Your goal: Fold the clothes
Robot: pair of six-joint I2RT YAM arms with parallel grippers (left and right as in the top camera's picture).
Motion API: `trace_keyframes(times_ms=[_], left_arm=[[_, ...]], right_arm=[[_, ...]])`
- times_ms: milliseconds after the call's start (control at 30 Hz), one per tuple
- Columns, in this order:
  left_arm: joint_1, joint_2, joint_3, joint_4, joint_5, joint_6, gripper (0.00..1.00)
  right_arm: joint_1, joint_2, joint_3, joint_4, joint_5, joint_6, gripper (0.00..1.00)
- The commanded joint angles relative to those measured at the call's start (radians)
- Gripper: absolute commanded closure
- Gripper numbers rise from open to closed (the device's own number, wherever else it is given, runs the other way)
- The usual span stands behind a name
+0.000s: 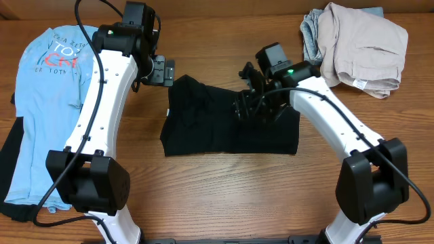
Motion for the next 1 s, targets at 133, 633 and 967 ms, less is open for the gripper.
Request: trace_keyframes(times_ms=[133, 633, 967], left_arm=[[0.005, 0.015, -0.135, 0.089, 0.174, 0.147, 0.00], [0.003, 0.246, -0.221, 0.186, 0.331, 0.307, 0.00], [0.003, 0.294, -0.234, 0.183, 0.396, 0.390, 0.00]], right_arm=[[-0.166, -0.011, 0.037, -0.098, 0.075, -0.013, 0.27], [-0.341, -0.011, 0.036, -0.212, 0.214, -0.039, 0.20], [-0.341, -0.011, 0.034, -0.198, 0.214, -0.039, 0.16]])
